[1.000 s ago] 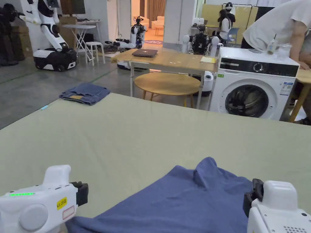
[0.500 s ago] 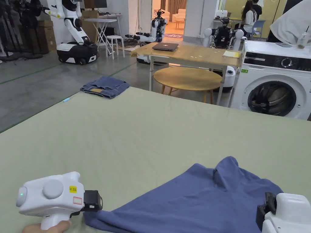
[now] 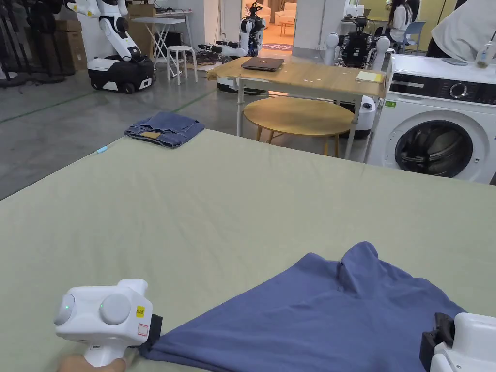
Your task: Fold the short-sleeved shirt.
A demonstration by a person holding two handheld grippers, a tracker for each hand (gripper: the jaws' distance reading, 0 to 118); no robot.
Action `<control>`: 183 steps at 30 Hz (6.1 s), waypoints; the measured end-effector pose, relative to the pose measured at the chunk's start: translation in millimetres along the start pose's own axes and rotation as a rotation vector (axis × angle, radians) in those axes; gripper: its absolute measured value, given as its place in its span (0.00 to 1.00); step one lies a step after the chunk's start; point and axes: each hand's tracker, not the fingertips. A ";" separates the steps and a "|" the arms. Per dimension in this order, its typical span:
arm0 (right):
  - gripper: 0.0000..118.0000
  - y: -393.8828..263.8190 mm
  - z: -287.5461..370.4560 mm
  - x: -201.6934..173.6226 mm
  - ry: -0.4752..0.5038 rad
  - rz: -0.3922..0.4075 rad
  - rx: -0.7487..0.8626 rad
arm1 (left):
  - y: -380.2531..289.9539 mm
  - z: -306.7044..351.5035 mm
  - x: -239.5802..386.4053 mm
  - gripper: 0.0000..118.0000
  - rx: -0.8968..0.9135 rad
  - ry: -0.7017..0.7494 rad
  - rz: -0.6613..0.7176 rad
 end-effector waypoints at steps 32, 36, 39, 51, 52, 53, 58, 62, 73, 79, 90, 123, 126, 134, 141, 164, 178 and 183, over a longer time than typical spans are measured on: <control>0.55 50.0 -297.4 89.2 0.180 0.078 -0.600 | -4.5 45.1 -4.4 0.00 0.134 -0.150 0.076; 0.55 38.5 -321.1 69.7 0.200 0.095 -0.667 | -6.1 44.1 -0.5 0.00 0.126 -0.138 0.077; 0.55 36.8 -314.4 59.1 0.185 0.138 -0.652 | -8.5 42.3 1.3 0.00 0.121 -0.130 0.074; 0.02 51.6 -259.8 63.8 0.156 0.140 -0.448 | -18.3 46.0 13.5 0.00 0.132 -0.165 0.054; 0.02 59.7 -248.6 69.8 0.143 0.120 -0.407 | -17.5 49.7 15.1 0.00 0.129 -0.160 0.040; 0.02 66.5 -238.6 73.0 0.129 0.112 -0.374 | -18.1 54.2 15.9 0.00 0.142 -0.150 0.028; 0.02 111.1 -154.0 88.2 0.039 0.068 -0.185 | -10.9 81.1 12.5 0.00 0.230 -0.222 0.012; 0.02 145.5 -100.1 107.7 0.014 0.016 -0.113 | 2.8 113.5 27.2 0.00 0.304 -0.224 -0.081; 0.02 233.2 -13.7 170.8 -0.142 -0.016 0.055 | 119.6 198.7 94.2 0.00 0.513 -0.260 -0.212; 0.02 274.4 10.6 197.4 -0.208 -0.061 0.151 | 180.7 232.2 145.8 0.00 0.598 -0.287 -0.281; 0.02 342.6 -3.1 219.6 -0.264 -0.056 0.237 | 271.9 278.2 189.0 0.00 0.699 -0.244 -0.319; 0.02 263.3 -1.8 194.3 -0.281 0.010 0.218 | 248.0 247.4 165.7 0.00 0.708 -0.206 -0.327; 0.02 230.4 26.6 188.6 -0.277 0.024 0.196 | 212.2 241.4 147.8 0.00 0.688 -0.226 -0.320; 0.02 154.2 88.4 184.3 -0.276 0.023 0.118 | 114.1 245.7 112.4 0.00 0.673 -0.262 -0.325; 0.02 74.4 112.9 179.5 -0.254 0.028 -0.017 | 30.0 213.1 91.5 0.00 0.549 -0.266 -0.324; 0.02 -113.3 101.5 180.0 -0.150 0.017 -0.595 | -110.5 45.9 32.1 0.00 0.025 -0.134 -0.252; 0.52 -84.3 110.7 170.4 -0.177 -0.002 -0.497 | -95.7 74.6 47.8 0.23 0.176 -0.137 -0.239; 0.52 -57.8 113.1 154.6 -0.152 -0.092 -0.267 | -86.4 100.8 78.9 0.23 0.351 -0.202 -0.280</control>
